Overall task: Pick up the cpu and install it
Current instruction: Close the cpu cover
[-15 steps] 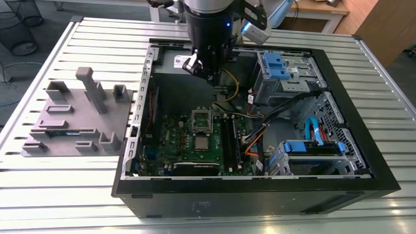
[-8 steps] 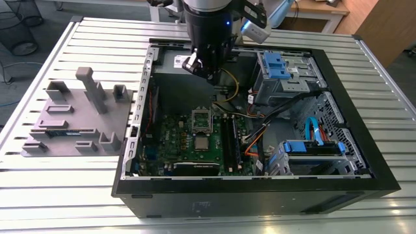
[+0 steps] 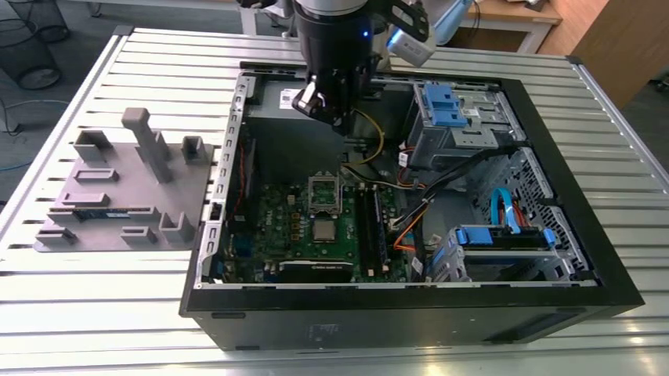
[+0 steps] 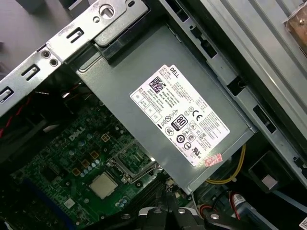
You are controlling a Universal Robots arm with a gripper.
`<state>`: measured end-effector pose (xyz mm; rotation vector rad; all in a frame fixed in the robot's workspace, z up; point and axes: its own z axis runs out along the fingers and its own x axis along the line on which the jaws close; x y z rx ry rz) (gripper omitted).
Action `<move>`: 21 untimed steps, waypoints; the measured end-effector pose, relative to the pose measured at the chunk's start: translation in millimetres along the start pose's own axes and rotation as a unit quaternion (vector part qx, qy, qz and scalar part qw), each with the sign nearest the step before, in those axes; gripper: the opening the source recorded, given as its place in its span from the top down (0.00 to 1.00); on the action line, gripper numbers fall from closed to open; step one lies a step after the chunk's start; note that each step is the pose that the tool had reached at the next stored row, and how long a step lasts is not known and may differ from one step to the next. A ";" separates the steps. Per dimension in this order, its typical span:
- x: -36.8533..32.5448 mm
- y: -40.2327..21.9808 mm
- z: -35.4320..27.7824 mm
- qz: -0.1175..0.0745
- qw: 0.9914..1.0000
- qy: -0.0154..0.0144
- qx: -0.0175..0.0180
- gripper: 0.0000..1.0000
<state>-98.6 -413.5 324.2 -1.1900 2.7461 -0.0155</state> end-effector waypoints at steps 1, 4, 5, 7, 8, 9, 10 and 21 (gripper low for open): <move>0.1 0.1 -0.4 0.000 1.000 0.000 0.000 0.89; 0.3 0.4 -1.6 -0.001 1.000 -0.001 0.001 0.89; 0.3 0.5 -2.0 -0.002 1.000 -0.001 0.001 0.89; 0.5 0.7 -2.7 -0.002 1.000 -0.002 0.001 0.89; 0.6 0.8 -3.2 -0.003 1.000 -0.002 0.001 0.89; 0.6 0.9 -3.6 -0.003 1.000 -0.002 0.001 0.89; 0.7 1.0 -3.9 -0.003 1.000 -0.002 0.002 0.89; 1.5 2.2 -8.3 -0.007 1.000 -0.005 0.003 0.89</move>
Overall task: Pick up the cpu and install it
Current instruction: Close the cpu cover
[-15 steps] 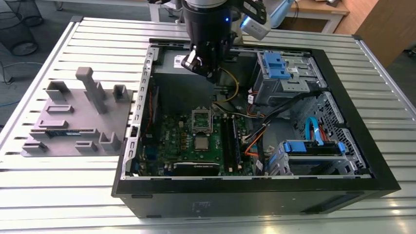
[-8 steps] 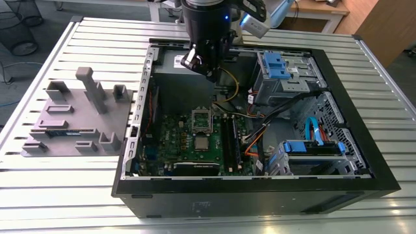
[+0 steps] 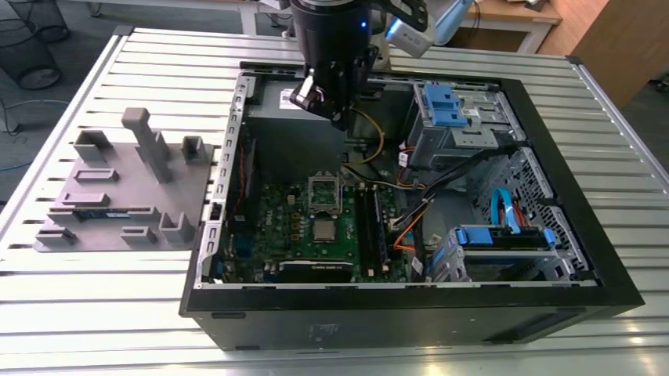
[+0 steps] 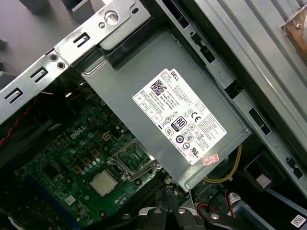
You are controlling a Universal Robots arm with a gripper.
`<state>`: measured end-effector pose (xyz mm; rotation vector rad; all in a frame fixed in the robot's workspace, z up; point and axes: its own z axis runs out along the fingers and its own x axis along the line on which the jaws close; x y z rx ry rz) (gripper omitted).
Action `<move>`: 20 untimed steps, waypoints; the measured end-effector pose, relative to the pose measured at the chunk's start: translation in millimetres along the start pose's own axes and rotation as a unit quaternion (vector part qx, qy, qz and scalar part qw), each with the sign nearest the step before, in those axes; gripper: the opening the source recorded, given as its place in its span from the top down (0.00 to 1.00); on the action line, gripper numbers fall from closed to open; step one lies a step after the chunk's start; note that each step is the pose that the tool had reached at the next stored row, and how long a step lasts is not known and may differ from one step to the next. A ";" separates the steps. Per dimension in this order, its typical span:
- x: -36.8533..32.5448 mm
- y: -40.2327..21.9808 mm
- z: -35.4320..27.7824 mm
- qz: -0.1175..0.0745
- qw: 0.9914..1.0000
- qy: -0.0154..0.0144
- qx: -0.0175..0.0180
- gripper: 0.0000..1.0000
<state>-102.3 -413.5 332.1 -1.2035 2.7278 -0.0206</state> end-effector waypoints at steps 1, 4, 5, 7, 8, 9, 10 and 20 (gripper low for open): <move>0.1 0.1 -0.4 0.000 1.000 0.000 0.000 0.89; 0.2 0.4 -1.6 -0.001 1.000 -0.001 0.001 0.89; 0.3 0.5 -2.0 -0.002 1.000 -0.001 0.001 0.89; 0.5 0.7 -2.8 -0.002 1.000 -0.002 0.001 0.89; 0.5 0.8 -3.2 -0.003 1.000 -0.002 0.001 0.89; 0.6 0.9 -3.6 -0.003 1.000 -0.002 0.001 0.89; 0.6 1.0 -4.0 -0.003 1.000 -0.002 0.002 0.89; 1.3 2.0 -7.9 -0.006 1.000 -0.004 0.003 0.89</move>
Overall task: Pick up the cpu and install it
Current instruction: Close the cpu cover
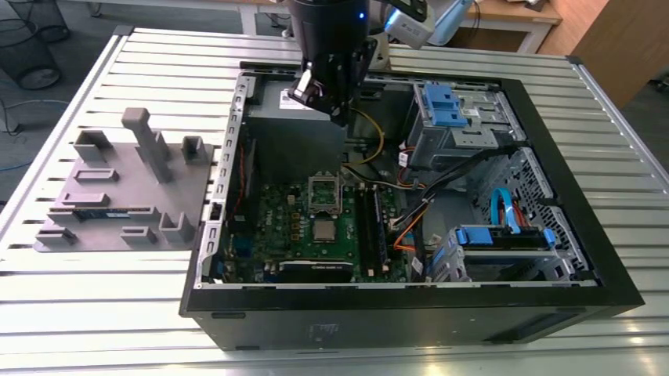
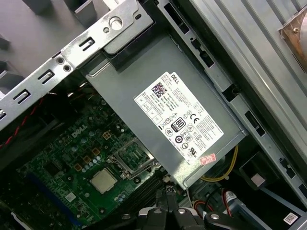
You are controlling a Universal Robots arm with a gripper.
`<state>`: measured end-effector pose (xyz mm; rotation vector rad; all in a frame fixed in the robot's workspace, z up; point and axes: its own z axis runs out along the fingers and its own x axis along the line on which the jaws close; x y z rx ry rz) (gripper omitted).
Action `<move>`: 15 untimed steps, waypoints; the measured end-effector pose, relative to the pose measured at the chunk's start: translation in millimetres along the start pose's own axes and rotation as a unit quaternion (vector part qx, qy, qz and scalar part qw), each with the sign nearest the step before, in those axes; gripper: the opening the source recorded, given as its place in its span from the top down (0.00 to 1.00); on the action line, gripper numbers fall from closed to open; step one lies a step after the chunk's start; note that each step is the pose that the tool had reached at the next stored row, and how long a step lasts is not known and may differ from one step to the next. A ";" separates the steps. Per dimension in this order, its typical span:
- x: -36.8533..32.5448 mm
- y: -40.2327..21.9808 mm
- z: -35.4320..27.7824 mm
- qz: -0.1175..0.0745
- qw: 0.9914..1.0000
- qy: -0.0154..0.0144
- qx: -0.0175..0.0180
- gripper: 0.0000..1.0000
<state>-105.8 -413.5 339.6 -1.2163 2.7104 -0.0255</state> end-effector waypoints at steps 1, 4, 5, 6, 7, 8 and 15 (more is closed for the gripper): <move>0.0 0.1 -0.4 0.000 1.000 0.000 0.000 0.89; 0.2 0.4 -1.5 -0.001 1.000 -0.001 0.001 0.89; 0.3 0.5 -2.0 -0.002 1.000 -0.001 0.001 0.89; 0.3 0.6 -2.4 -0.002 1.000 -0.001 0.001 0.89; 0.4 0.7 -2.8 -0.002 1.000 -0.002 0.001 0.89; 0.5 0.8 -3.2 -0.003 1.000 -0.002 0.001 0.89; 0.9 0.8 -3.8 -0.003 1.000 -0.002 0.002 0.89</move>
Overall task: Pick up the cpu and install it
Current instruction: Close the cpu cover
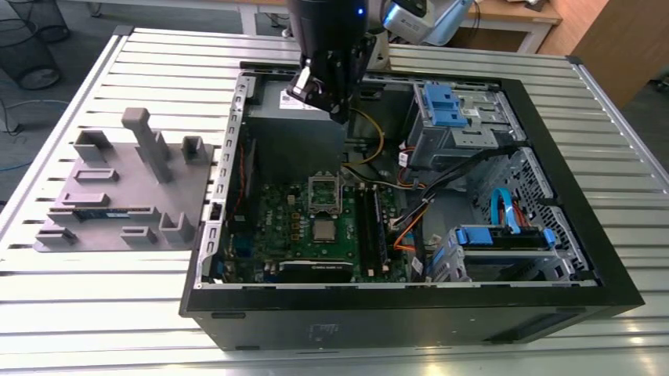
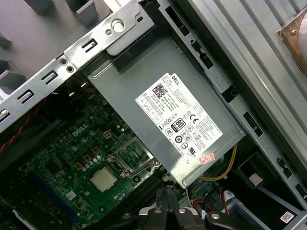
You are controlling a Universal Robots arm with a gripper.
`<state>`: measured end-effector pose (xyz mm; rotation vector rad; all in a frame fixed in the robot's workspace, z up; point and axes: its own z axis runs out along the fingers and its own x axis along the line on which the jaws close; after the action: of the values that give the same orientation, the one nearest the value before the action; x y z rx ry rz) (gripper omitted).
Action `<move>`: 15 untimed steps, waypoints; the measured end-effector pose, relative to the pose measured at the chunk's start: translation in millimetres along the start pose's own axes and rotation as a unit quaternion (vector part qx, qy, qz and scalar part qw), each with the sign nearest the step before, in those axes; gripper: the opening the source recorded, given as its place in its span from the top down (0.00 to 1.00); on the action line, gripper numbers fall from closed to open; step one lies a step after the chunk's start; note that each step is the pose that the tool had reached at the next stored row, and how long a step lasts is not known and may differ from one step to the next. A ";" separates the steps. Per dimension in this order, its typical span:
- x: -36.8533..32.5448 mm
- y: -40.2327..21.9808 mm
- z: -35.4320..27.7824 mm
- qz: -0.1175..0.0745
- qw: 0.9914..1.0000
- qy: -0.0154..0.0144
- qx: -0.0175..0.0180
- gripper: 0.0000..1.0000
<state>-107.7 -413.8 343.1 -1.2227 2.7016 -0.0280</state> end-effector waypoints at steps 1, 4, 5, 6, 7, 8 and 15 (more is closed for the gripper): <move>0.0 0.0 0.0 0.000 1.000 0.000 0.000 0.89; 0.6 -0.5 0.1 0.000 1.000 0.000 0.000 0.89; 0.9 -0.8 0.2 0.000 1.000 0.000 0.000 0.89; 0.9 -0.8 0.2 0.000 1.000 0.000 0.000 0.89; 1.0 -0.8 0.2 0.000 1.000 0.000 0.000 0.89; 1.1 -1.0 0.1 0.000 1.000 0.000 0.000 0.89; 2.7 -2.4 0.1 0.000 1.000 0.000 0.000 0.89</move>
<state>-107.6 -417.4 342.8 -1.2228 2.7016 -0.0279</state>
